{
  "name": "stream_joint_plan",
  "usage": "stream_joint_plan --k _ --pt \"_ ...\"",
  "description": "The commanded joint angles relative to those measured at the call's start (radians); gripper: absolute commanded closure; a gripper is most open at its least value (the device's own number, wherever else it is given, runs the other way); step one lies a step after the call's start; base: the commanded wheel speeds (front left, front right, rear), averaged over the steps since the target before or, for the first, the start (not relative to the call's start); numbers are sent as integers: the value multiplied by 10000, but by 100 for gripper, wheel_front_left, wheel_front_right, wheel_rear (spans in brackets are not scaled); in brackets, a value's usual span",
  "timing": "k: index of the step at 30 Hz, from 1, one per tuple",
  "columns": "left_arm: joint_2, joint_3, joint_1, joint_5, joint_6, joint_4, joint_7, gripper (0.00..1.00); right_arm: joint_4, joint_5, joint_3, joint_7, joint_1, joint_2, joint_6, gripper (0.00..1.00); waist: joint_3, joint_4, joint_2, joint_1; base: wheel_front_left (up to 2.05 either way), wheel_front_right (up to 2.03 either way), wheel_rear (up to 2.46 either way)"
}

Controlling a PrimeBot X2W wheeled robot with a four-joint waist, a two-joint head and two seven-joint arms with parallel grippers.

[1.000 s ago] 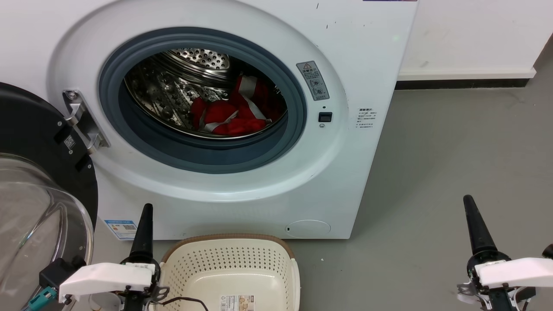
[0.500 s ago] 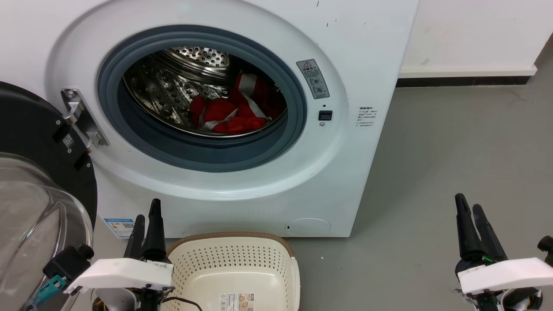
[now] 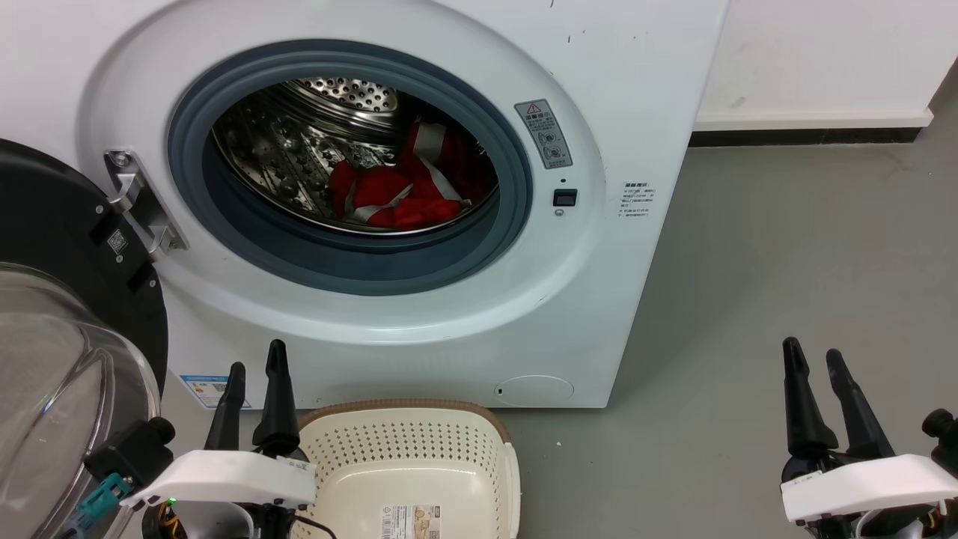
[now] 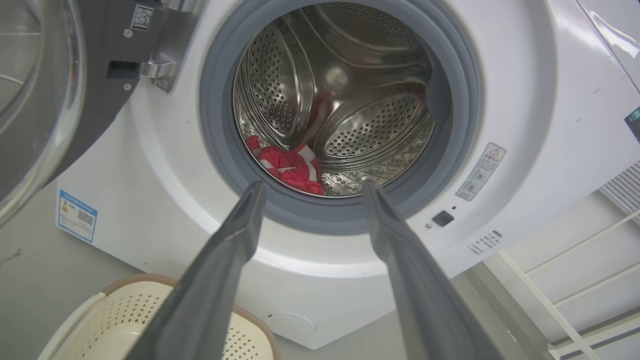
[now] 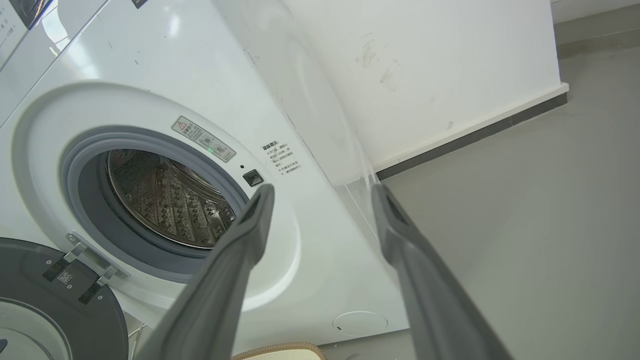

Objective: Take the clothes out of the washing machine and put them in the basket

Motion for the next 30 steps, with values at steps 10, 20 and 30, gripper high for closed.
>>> stream_joint_plan --k 10,20,30 --pt "57 -65 125 1479 108 -361 -380 0 -573 -1473 14 -399 173 -22 0 0 51 7 0 0 0 0 0" --pt "48 -108 242 2543 143 -525 -641 0 -869 -2528 48 -658 355 -19 -1 0 124 14 0 0 0 0 0" --pt "35 -126 369 3388 109 -634 -853 0 -1074 -3511 73 -870 516 -16 -1 0 131 23 0 0 0 0 0"
